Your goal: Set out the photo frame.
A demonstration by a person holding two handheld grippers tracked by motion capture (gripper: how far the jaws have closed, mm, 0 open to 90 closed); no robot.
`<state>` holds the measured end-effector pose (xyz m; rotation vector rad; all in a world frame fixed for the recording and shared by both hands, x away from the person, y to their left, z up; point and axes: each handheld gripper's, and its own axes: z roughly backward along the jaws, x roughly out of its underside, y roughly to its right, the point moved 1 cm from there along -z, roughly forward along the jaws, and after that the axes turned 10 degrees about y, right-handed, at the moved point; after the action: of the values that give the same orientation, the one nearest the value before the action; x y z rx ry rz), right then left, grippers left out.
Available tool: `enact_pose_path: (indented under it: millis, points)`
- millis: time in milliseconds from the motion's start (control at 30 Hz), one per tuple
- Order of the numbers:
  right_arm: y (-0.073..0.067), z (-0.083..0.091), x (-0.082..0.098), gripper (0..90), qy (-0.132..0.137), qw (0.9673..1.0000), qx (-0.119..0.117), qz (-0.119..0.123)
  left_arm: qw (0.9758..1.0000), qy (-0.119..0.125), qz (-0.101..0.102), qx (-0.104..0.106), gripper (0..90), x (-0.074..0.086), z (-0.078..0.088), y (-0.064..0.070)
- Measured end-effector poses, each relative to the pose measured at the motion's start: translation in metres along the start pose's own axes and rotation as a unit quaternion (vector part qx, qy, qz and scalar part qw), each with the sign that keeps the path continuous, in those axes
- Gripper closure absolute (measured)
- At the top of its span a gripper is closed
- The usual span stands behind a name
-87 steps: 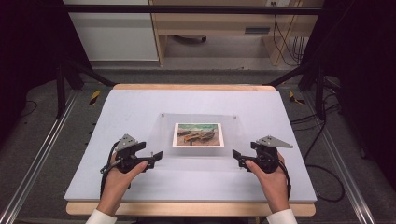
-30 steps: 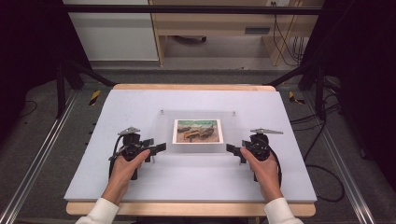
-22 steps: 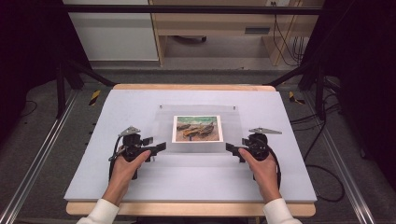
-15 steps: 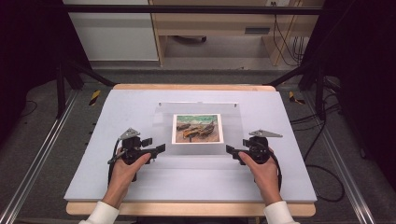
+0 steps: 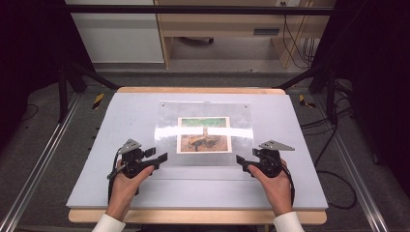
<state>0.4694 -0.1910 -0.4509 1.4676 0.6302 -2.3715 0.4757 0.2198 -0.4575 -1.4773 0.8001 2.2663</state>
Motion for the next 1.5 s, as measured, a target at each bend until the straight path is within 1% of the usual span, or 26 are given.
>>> enact_pose_path:
  millis: [33,133,167,233,267,300,367,567,667,800,867,933,1000,1067,1167,1200,1267,1333,1500]
  points:
    - [0.000,0.002,0.001,27.3,0.002,1.0000,0.001,0.004,1.0000,0.000,-0.002,0.001,38.0,0.001,0.002,0.001]
    - [-0.003,0.006,0.003,29.3,0.003,1.0000,0.005,0.005,1.0000,-0.002,-0.008,-0.001,39.7,0.001,0.005,0.002]
    - [-0.003,0.007,0.003,30.1,0.003,0.9999,0.005,0.011,0.9999,-0.002,-0.010,-0.004,39.8,0.002,0.006,0.004]
    - [-0.005,0.010,0.004,31.6,-0.001,0.9999,0.010,0.008,0.9998,-0.002,-0.019,-0.009,39.9,0.003,0.008,0.007]
    - [-0.006,0.011,0.004,32.4,-0.001,0.9999,0.011,0.011,0.9997,-0.004,-0.023,-0.009,40.0,0.003,0.009,0.008]
    - [-0.006,0.012,0.004,33.6,0.000,0.9998,0.012,0.017,0.9997,-0.004,-0.023,-0.009,40.4,0.003,0.010,0.008]
    - [-0.007,0.014,0.005,35.1,0.000,0.9998,0.013,0.016,0.9997,-0.003,-0.021,-0.009,42.0,0.004,0.012,0.008]
    - [-0.009,0.020,0.008,38.6,0.002,0.9996,0.016,0.023,0.9996,-0.004,-0.026,-0.010,45.1,0.005,0.016,0.010]
    - [-0.009,0.021,0.009,39.1,0.002,0.9995,0.016,0.026,0.9993,-0.009,-0.035,-0.011,45.5,0.005,0.017,0.011]
    - [-0.010,0.023,0.010,40.4,0.001,0.9993,0.018,0.034,0.9990,-0.010,-0.041,-0.014,45.5,0.006,0.018,0.013]
    - [-0.011,0.025,0.011,41.7,0.001,0.9994,0.019,0.030,0.9988,-0.011,-0.045,-0.016,45.9,0.006,0.019,0.014]
    - [-0.011,0.026,0.012,43.1,0.001,0.9992,0.020,0.035,0.9988,-0.012,-0.046,-0.016,47.1,0.007,0.021,0.014]
    - [-0.012,0.028,0.012,44.3,0.001,0.9992,0.021,0.035,0.9987,-0.011,-0.046,-0.017,48.1,0.008,0.023,0.015]
    - [-0.012,0.029,0.013,45.6,0.002,0.9989,0.022,0.041,0.9987,-0.011,-0.046,-0.017,49.4,0.008,0.024,0.015]
    - [-0.014,0.032,0.015,47.5,0.001,0.9988,0.025,0.041,0.9987,-0.011,-0.047,-0.019,51.4,0.010,0.027,0.016]
    - [-0.015,0.033,0.015,48.2,0.001,0.9988,0.028,0.040,0.9986,-0.012,-0.048,-0.019,52.1,0.010,0.028,0.017]
    - [-0.016,0.034,0.017,49.5,0.002,0.9984,0.033,0.047,0.9986,-0.012,-0.048,-0.020,53.9,0.011,0.030,0.017]
    - [-0.018,0.036,0.019,51.3,0.003,0.9982,0.036,0.048,0.9986,-0.012,-0.047,-0.019,55.7,0.012,0.032,0.018]
    - [-0.019,0.039,0.020,53.0,0.001,0.9976,0.041,0.055,0.9984,-0.014,-0.050,-0.023,56.9,0.014,0.034,0.020]
